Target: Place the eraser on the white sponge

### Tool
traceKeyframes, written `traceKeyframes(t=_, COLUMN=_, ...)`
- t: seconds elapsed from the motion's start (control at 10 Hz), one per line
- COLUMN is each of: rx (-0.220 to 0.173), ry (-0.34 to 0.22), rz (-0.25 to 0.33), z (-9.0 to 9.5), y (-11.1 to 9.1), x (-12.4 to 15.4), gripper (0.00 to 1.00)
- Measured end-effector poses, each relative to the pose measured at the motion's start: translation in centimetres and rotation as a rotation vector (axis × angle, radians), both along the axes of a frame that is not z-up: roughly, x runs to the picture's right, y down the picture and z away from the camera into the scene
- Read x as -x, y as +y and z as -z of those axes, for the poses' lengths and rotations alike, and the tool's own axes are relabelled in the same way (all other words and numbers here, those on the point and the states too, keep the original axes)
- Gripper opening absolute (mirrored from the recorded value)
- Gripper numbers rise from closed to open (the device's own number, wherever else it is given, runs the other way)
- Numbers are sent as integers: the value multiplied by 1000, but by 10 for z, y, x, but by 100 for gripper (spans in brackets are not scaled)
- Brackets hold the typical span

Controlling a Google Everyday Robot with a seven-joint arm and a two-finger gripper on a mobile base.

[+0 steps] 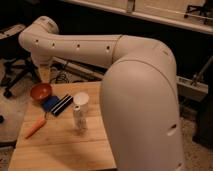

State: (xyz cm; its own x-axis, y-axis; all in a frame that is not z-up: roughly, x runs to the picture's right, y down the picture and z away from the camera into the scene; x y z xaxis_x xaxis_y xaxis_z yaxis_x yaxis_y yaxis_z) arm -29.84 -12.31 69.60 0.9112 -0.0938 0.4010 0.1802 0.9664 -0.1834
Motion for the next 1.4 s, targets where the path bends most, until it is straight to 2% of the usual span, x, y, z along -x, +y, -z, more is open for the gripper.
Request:
traceKeyframes(t=0.2, rx=13, ry=17, rz=-90, z=-29, y=-22, x=-18, gripper=80)
traceKeyframes(t=0.4, rx=35, ry=38, rz=-138, z=-54, y=-25, x=-41, gripper=80)
traceKeyframes(t=0.6, rx=70, ry=68, rz=-150, z=-77, y=-13, x=-63, gripper=80)
traceKeyframes(t=1.0, rx=134, ry=102, rz=-146, z=-113, y=12, x=-70, gripper=80)
traceKeyframes(t=1.1, rx=142, ry=111, rz=-150, z=-120, y=16, x=-71, gripper=80)
traceKeyframes(t=1.4, rx=139, ry=111, rz=-155, z=-119, y=14, x=-73, gripper=80)
